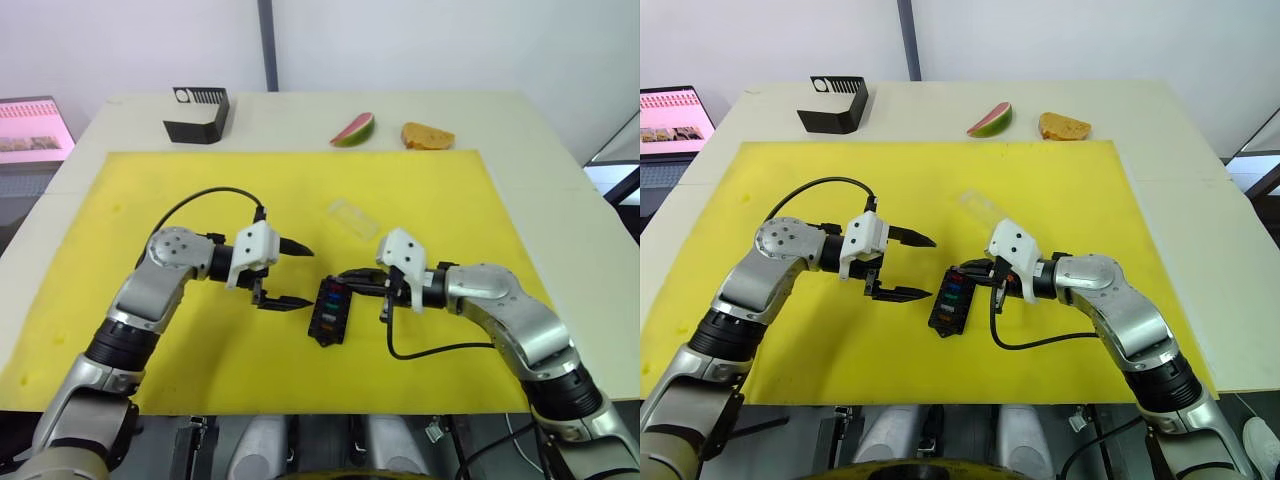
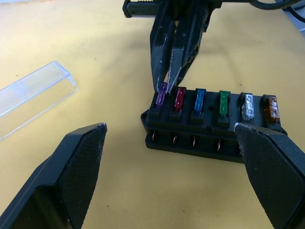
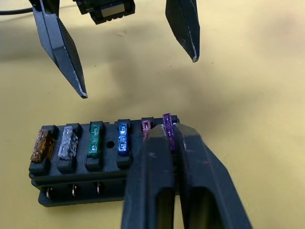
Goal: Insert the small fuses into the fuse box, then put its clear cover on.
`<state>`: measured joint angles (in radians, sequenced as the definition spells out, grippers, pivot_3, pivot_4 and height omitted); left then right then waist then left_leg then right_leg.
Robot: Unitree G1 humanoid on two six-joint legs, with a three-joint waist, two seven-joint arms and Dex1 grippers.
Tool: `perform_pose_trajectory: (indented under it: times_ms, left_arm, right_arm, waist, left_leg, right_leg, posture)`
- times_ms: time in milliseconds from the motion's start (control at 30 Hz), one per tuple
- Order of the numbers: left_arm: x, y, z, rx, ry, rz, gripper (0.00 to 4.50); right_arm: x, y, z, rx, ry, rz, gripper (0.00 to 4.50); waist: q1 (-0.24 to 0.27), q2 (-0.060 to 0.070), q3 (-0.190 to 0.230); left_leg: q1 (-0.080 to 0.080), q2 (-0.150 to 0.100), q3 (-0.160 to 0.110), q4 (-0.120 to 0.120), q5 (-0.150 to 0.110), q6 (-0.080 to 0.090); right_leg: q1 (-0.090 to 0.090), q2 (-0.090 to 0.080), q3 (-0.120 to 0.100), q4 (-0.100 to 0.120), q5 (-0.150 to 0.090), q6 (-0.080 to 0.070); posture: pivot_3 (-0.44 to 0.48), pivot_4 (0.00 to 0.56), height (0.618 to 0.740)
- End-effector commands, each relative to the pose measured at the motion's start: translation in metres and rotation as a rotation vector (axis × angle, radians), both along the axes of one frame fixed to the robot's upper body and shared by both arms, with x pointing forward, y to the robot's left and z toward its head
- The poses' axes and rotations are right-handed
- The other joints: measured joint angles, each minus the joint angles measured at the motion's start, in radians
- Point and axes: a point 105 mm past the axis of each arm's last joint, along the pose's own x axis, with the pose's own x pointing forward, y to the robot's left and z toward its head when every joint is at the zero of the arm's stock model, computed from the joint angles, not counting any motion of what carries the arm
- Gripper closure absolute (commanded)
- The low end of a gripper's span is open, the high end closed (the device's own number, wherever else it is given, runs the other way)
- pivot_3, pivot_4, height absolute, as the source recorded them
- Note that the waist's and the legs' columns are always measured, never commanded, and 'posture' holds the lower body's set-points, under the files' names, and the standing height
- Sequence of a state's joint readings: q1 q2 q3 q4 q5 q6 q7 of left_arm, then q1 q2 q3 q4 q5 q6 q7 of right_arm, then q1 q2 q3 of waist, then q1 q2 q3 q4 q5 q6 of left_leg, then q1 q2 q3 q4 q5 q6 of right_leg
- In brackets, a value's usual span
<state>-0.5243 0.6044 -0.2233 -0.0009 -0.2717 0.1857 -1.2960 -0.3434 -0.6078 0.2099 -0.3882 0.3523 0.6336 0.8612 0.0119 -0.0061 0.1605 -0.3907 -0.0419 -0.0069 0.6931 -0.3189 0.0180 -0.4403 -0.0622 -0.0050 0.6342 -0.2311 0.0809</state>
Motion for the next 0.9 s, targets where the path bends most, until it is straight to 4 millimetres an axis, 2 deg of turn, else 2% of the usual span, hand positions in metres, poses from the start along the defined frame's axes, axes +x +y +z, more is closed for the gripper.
perform_pose_trajectory:
  times_ms: [33, 267, 433, 900]
  left_arm:
    - [-0.001, -0.002, 0.008, -0.015, -0.039, -0.013, 0.0]
    - [0.0, -0.002, 0.008, -0.017, -0.038, -0.012, 0.0]
    - [0.001, -0.002, 0.008, -0.017, -0.037, -0.01, 0.0]
    - [0.002, 0.0, 0.008, -0.014, -0.04, -0.002, 0.0]
  right_arm:
    - [-0.003, 0.003, 0.019, 0.038, -0.056, 0.025, 4.5]
    - [-0.002, 0.002, 0.025, 0.057, -0.058, 0.033, 4.5]
    - [0.002, 0.0, 0.017, 0.056, -0.049, 0.028, 4.5]
    - [0.0, 0.0, 0.013, 0.059, -0.029, 0.04, 4.5]
  waist:
    - [0.0, 0.0, 0.0]
    - [0.0, 0.0, 0.0]
    - [0.0, 0.0, 0.0]
    - [0.0, 0.0, 0.0]
  left_leg:
    - [0.0, 0.0, 0.0, 0.0, 0.0, 0.0]
    - [0.0, 0.0, 0.0, 0.0, 0.0, 0.0]
    - [0.0, 0.0, 0.0, 0.0, 0.0, 0.0]
    - [0.0, 0.0, 0.0, 0.0, 0.0, 0.0]
  right_leg:
    - [0.0, 0.0, 0.0, 0.0, 0.0, 0.0]
    - [0.0, 0.0, 0.0, 0.0, 0.0, 0.0]
    - [0.0, 0.0, 0.0, 0.0, 0.0, 0.0]
    - [0.0, 0.0, 0.0, 0.0, 0.0, 0.0]
  posture:
    - [0.0, 0.15, 0.74]
    - [0.0, 0.15, 0.74]
    - [0.0, 0.15, 0.74]
    - [0.0, 0.15, 0.74]
